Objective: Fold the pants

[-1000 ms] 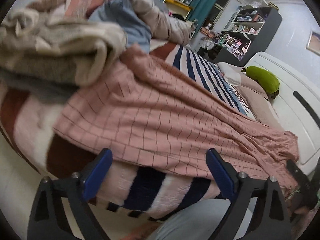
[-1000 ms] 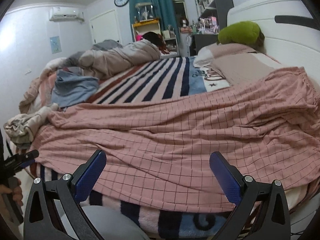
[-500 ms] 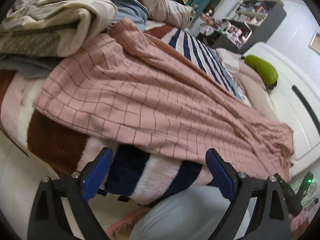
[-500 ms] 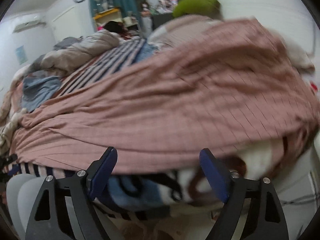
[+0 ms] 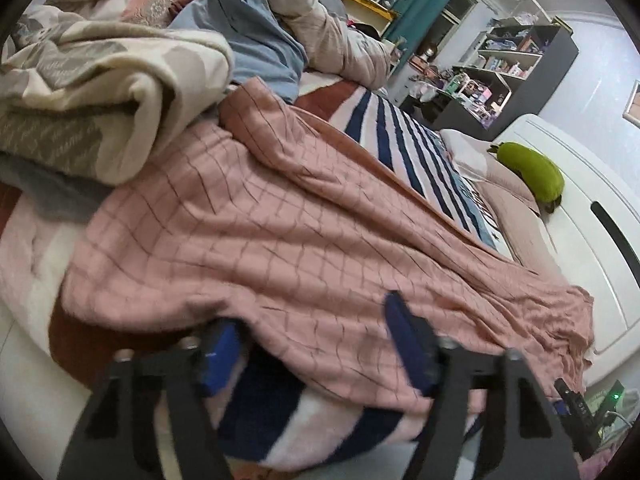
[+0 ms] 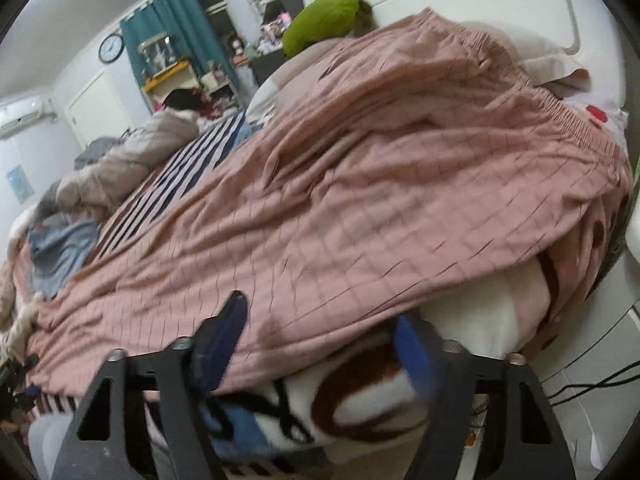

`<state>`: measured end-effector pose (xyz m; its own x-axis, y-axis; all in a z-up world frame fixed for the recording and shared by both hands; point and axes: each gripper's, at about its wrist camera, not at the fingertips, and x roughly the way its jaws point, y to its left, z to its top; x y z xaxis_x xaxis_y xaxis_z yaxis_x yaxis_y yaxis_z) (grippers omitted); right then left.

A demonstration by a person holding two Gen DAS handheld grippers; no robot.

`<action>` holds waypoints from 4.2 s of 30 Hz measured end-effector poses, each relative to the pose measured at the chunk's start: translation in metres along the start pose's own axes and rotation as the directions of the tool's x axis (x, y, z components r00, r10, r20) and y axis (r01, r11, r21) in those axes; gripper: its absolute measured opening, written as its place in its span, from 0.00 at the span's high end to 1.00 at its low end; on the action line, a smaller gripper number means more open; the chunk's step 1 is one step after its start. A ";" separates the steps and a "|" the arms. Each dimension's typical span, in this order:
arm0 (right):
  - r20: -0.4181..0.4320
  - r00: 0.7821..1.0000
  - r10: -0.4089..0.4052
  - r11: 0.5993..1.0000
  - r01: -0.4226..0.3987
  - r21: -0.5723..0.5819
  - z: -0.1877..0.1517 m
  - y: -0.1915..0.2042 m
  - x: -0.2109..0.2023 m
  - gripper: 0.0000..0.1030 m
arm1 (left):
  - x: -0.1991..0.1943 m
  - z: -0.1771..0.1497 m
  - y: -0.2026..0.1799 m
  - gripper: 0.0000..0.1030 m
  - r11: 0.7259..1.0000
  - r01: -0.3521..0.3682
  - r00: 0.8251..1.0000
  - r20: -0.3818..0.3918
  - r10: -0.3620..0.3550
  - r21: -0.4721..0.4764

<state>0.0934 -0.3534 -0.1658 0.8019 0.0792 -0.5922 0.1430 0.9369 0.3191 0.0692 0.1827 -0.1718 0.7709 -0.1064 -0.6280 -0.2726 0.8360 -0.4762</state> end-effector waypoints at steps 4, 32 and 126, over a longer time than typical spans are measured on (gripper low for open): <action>0.033 0.999 0.010 0.999 -0.012 0.044 0.008 -0.005 -0.001 0.76 | 0.003 0.007 0.006 0.82 1.000 -0.009 1.000 0.004 0.009 -0.012; 0.177 0.970 0.168 0.979 -0.144 -0.142 0.078 0.043 -0.036 0.97 | -0.061 0.044 -0.034 0.99 0.982 -0.036 0.987 0.160 0.006 0.183; -0.526 0.827 0.200 0.817 -0.437 -0.375 0.107 0.179 0.173 0.85 | 0.183 0.103 -0.146 0.51 0.817 0.158 0.926 -0.371 0.073 0.554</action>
<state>0.3196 -0.2088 -0.1320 0.3864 0.4321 -0.8148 -0.4511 0.8591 0.2417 0.3096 0.0962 -0.1540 0.4804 -0.2375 -0.8443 0.2180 0.9648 -0.1474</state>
